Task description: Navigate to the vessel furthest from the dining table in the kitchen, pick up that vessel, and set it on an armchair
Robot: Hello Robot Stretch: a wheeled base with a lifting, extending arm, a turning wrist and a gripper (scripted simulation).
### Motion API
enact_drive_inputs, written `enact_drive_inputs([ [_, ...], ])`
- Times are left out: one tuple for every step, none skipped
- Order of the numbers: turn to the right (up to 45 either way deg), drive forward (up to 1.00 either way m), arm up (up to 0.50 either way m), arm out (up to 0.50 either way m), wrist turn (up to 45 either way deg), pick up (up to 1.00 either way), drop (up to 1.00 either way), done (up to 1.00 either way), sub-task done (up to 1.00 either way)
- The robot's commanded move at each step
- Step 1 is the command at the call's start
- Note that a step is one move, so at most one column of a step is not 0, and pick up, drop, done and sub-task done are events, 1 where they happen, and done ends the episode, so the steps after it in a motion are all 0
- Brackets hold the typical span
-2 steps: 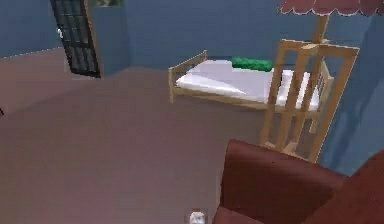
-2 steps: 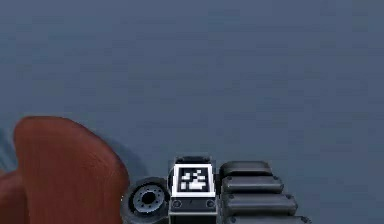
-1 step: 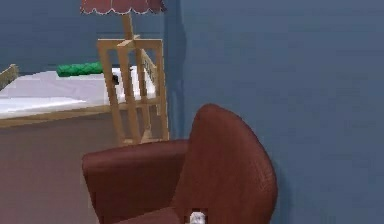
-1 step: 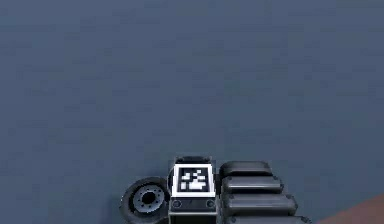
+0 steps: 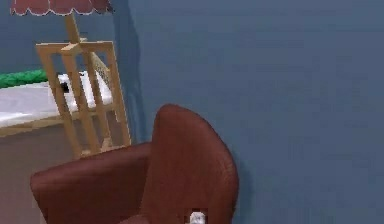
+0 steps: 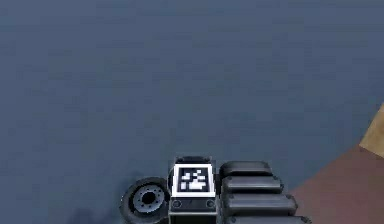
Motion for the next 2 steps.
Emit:
enact_drive_inputs([
  [-45.0, 0.00, 0.00, 0.00, 0.0, 0.00, 0.00, 0.00, 0.00],
  [-45.0, 0.00, 0.00, 0.00, 0.0, 0.00, 0.00, 0.00, 0.00],
])
